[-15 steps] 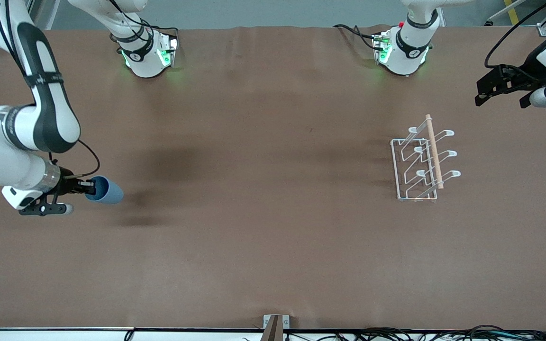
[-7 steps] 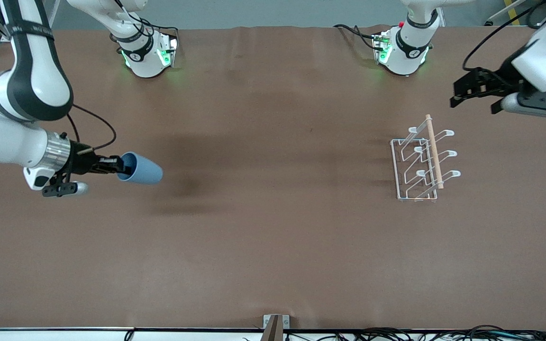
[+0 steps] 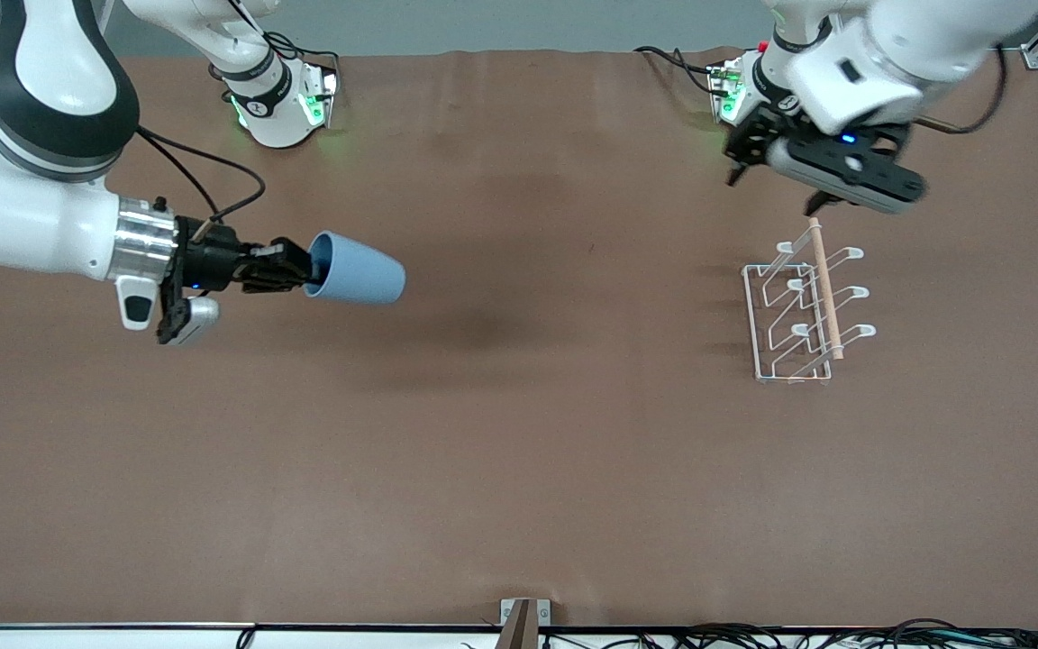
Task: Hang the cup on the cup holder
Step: 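Grasp the blue cup's base with the left gripper beside the right gripper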
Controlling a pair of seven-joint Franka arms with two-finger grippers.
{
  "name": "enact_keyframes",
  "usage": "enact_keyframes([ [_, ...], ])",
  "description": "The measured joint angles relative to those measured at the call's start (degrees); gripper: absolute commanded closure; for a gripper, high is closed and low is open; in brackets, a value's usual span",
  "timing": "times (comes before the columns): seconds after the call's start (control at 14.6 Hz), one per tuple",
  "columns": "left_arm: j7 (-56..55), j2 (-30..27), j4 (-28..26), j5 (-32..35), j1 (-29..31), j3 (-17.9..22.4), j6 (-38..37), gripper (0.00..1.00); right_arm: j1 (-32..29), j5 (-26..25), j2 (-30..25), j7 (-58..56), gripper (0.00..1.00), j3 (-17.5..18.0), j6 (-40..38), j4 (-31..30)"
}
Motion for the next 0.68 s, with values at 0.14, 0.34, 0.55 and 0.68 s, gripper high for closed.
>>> enact_keyframes([
  [0.14, -0.13, 0.24, 1.17, 0.00, -0.08, -4.69, 1.04, 0.00, 2.06, 2.95, 0.00, -0.09, 0.99, 0.01, -0.86, 0.02],
  [0.34, -0.09, 2.14, 3.57, 0.00, -0.13, -10.88, 4.68, 0.00, 6.22, 6.67, 0.23, -2.53, 0.99, 0.09, -0.89, 0.02],
  [0.55, 0.25, 4.64, 4.58, 0.01, -0.15, -14.85, 10.63, 0.00, 8.74, 7.90, 1.13, -5.05, 0.99, 0.09, -0.77, 0.07],
  [0.68, 0.95, 6.18, 4.73, 0.11, -0.48, -16.85, 13.58, 0.00, 9.00, 8.06, 1.95, -5.91, 0.99, 0.04, -1.14, 0.71],
])
